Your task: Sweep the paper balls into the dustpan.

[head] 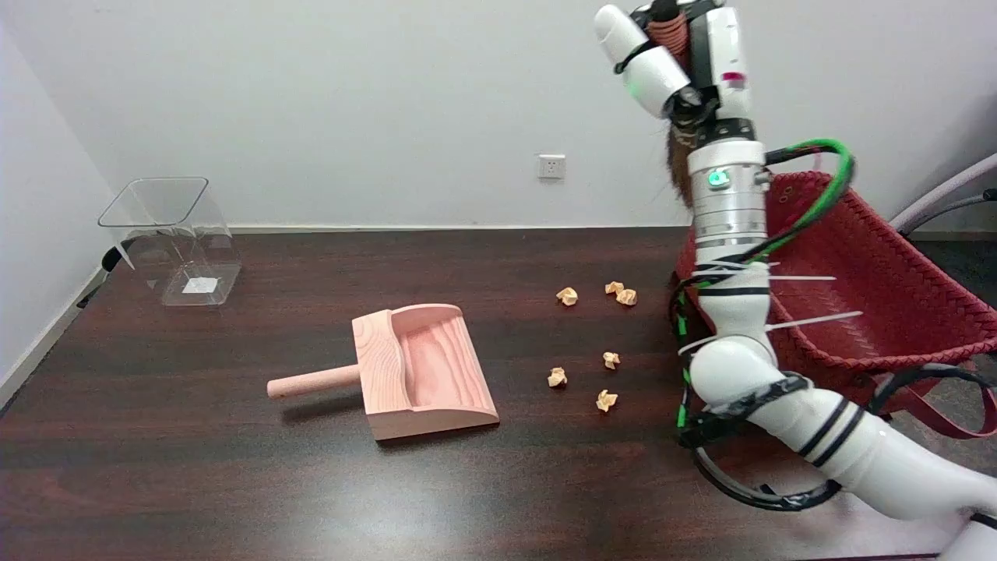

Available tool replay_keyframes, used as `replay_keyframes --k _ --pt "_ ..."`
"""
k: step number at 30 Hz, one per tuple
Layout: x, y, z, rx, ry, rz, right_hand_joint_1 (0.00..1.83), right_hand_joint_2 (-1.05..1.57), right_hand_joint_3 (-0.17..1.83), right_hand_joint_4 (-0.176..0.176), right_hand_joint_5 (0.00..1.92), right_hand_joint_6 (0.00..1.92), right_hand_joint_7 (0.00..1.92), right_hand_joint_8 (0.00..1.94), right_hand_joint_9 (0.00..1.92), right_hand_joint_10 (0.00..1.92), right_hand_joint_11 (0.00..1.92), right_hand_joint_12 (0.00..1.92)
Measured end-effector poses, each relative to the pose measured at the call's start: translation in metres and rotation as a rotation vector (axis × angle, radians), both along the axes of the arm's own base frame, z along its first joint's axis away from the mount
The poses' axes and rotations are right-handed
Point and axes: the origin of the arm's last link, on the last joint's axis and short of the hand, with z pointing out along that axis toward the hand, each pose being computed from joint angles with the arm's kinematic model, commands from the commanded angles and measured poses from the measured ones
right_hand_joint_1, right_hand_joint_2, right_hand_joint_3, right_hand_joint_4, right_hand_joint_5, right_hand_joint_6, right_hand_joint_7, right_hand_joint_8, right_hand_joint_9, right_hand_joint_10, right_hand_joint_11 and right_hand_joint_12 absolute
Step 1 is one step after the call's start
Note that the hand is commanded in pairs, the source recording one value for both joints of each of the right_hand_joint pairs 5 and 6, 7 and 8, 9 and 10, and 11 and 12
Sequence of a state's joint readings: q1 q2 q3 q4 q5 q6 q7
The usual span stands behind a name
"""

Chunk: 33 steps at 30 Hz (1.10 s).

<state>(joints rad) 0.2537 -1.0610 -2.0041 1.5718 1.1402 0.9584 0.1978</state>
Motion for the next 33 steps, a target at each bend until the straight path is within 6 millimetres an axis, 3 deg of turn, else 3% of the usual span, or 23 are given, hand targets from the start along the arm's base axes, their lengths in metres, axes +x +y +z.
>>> replay_keyframes --k 17,33 --pt "-0.063 -0.05 -0.007 0.115 -0.082 -0.167 0.68 1.48 -0.04 0.0 1.92 1.92 1.92 1.92 1.92 1.92 1.92 1.92" --pt "-0.136 -0.068 0.017 0.082 -0.184 -0.272 0.66 1.45 0.01 0.0 1.92 1.92 1.92 1.92 1.92 1.92 1.92 1.92"
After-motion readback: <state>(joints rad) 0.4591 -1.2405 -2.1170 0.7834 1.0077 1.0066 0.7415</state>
